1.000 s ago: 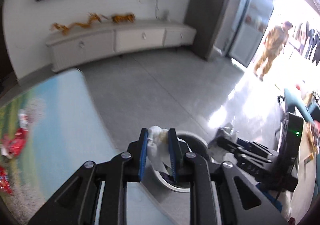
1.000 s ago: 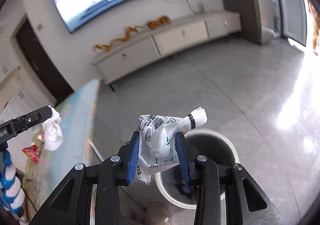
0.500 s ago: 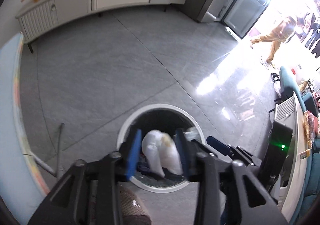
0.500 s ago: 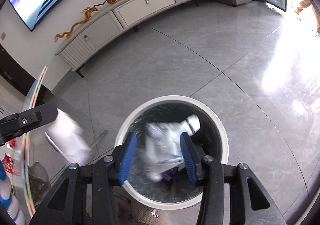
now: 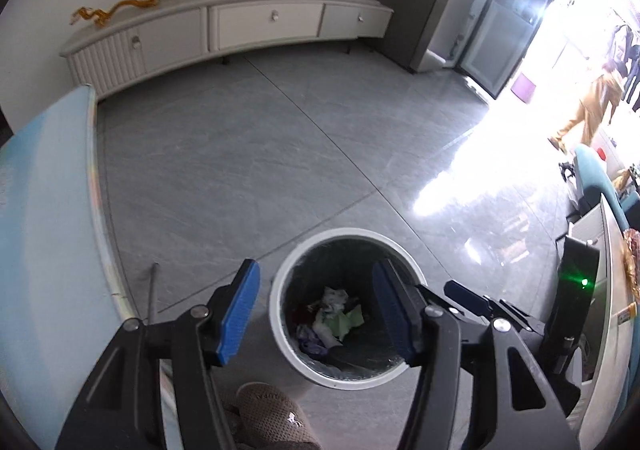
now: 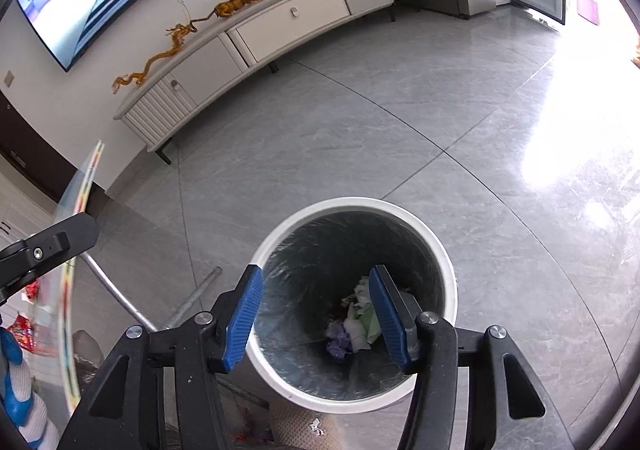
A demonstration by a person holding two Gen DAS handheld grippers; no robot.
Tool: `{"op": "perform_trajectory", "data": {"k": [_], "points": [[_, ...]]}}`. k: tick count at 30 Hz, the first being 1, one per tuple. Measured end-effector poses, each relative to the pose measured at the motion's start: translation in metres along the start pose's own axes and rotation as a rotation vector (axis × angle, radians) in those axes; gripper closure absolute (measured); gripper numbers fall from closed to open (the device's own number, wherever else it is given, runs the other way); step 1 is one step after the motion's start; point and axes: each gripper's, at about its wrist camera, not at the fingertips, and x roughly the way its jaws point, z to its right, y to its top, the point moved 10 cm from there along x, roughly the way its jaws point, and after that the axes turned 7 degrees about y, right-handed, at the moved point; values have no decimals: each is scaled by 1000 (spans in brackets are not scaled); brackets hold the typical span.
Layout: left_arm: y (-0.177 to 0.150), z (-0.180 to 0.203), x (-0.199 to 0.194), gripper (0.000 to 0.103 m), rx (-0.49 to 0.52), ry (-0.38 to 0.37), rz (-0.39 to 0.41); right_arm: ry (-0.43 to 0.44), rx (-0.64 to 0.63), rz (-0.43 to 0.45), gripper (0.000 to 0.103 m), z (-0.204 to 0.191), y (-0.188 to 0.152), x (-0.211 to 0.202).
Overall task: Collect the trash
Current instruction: 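Move both open tools back over the red snack bags on the table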
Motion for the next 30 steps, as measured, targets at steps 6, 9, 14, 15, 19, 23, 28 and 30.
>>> {"op": "perform_trajectory", "data": {"k": [6,9,14,15,19,23,28,30], "points": [[-2,-42,-45,46,-40,61,116,34,-50,36,50,-34,7,-20],[-9,-73,-71,46,-63,114,156,65,-94,53,47,-63,10,-30],[-27,-139,-117,46,-130,258,206,131,-180,78,46,-119,10,-45],[-30,-152,-124,46,-144,292,214,144,-196,79,46,-130,10,-45],[-51,-203,-158,46,-207,387,251,199,-268,76,45,-178,0,-50],[-65,-237,-183,46,-247,444,284,246,-322,64,45,-216,-13,-54],[-77,-264,-208,45,-285,474,322,273,-380,41,45,-257,-25,-53],[-82,-273,-214,45,-303,470,329,272,-401,33,45,-269,-30,-54]]}}
